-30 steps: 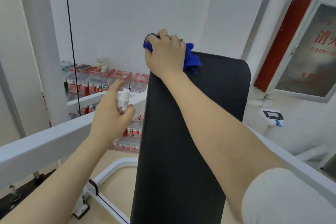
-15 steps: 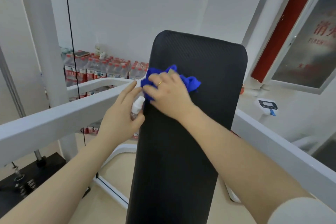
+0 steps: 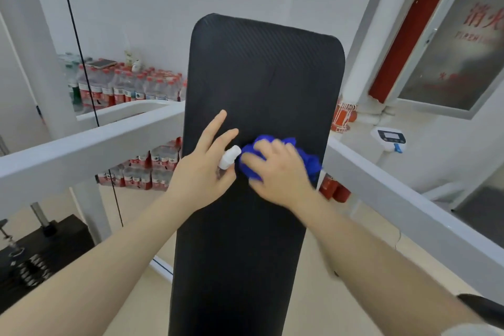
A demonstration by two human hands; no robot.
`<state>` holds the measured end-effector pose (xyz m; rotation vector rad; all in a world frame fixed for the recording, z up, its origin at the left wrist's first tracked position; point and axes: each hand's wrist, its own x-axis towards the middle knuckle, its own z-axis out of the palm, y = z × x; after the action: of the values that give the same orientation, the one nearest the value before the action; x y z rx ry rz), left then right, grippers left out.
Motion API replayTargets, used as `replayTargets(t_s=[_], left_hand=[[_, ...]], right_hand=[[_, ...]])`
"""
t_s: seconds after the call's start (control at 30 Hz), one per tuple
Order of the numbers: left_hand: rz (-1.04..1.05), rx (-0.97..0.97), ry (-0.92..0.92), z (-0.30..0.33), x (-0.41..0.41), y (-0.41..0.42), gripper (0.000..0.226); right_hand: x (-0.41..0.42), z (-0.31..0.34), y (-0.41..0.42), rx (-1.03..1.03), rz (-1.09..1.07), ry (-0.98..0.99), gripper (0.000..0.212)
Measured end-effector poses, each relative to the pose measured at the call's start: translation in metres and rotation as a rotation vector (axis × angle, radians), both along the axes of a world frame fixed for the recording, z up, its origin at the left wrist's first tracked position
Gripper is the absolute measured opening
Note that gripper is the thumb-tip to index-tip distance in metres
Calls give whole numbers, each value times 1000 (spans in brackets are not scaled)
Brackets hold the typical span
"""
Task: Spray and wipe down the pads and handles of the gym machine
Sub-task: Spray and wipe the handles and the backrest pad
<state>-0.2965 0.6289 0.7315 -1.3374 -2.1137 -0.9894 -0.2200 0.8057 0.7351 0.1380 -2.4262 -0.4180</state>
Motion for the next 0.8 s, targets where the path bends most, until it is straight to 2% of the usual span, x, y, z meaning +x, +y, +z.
replayTargets(t_s=[0.1, 0.17, 0.23, 0.33, 0.5, 0.57, 0.63, 0.67, 0.73, 0.8], left_hand=[[69, -24, -45, -16, -2, -8, 53], [115, -38, -65, -26, -4, -19, 52], [149, -19, -82, -33, -5, -26, 51], [235, 55, -204, -47, -8, -37, 55], [343, 202, -430, -65, -8, -52, 65], [364, 197, -457, -68, -4, -59, 61], [347, 185, -432, -66, -2, -62, 57], [339, 180, -418, -65, -1, -63, 55], [331, 164, -404, -66, 0, -64, 46], [320, 138, -403, -71, 1, -66, 34]], right_hand=[[-20, 75, 30, -223, -248, 383, 30], [-33, 99, 37, -398, -329, 473, 31], [-42, 96, 30, -340, -345, 523, 32], [-61, 60, -10, -214, -164, 460, 31], [-58, -30, -77, 31, 168, 100, 38], [-54, -33, -77, 188, 271, -53, 40], [-63, -11, -70, 284, 288, -34, 39], [-71, 2, -69, 254, 254, 42, 39], [-87, 22, -75, 43, 106, 213, 38], [-94, 20, -89, -117, -34, 292, 35]])
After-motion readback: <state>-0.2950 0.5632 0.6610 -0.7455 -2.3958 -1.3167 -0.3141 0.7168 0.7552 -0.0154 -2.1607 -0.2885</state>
